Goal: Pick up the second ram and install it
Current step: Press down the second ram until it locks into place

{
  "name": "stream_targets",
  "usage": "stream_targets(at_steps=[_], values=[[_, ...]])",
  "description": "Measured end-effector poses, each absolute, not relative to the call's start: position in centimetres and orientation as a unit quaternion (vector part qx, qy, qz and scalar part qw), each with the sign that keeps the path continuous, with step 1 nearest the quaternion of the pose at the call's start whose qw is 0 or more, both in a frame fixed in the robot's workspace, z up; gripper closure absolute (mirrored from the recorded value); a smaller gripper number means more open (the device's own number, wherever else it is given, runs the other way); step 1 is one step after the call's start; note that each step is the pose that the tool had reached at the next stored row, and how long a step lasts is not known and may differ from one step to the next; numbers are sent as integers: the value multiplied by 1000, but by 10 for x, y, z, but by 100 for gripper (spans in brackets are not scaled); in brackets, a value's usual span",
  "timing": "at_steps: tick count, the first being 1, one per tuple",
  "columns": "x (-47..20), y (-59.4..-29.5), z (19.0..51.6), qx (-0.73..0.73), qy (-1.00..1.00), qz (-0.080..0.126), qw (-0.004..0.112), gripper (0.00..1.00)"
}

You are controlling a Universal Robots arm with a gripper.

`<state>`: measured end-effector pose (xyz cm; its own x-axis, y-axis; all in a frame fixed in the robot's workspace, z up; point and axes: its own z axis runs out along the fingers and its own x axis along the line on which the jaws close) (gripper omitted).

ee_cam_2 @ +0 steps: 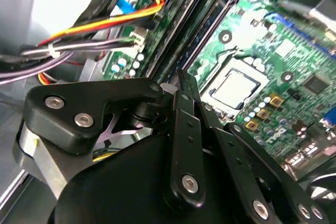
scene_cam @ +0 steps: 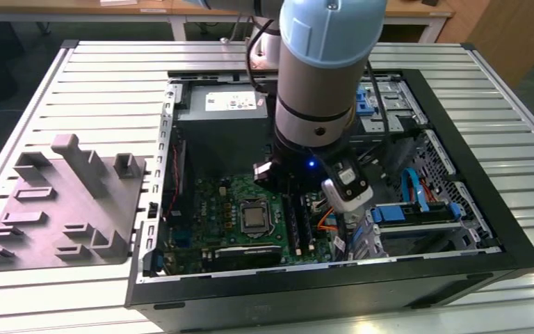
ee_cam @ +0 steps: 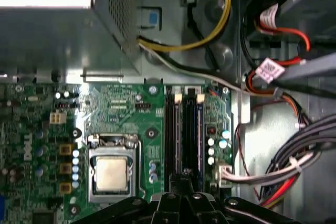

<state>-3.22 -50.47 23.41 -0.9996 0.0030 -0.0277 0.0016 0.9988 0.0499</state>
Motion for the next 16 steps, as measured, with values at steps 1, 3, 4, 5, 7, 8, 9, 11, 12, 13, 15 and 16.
stream_targets(at_steps=[1,3,4,5,7,8,9,11,12,13,15,16], values=[[-32,-507,234,1,1000,25,14,90],[-32,-510,234,1,1000,25,14,90],[-32,-512,234,1,1000,25,14,90],[-32,-514,234,1,1000,25,14,90],[-32,-518,234,1,1000,25,14,90],[-32,-520,234,1,1000,25,14,90],[-32,-522,234,1,1000,25,14,90],[-32,-525,234,1,1000,25,14,90],[-32,-526,234,1,1000,25,14,90],[-32,-528,234,1,1000,25,14,90],[-32,-529,234,1,1000,25,14,90],[-32,-529,234,1,1000,25,14,90]])
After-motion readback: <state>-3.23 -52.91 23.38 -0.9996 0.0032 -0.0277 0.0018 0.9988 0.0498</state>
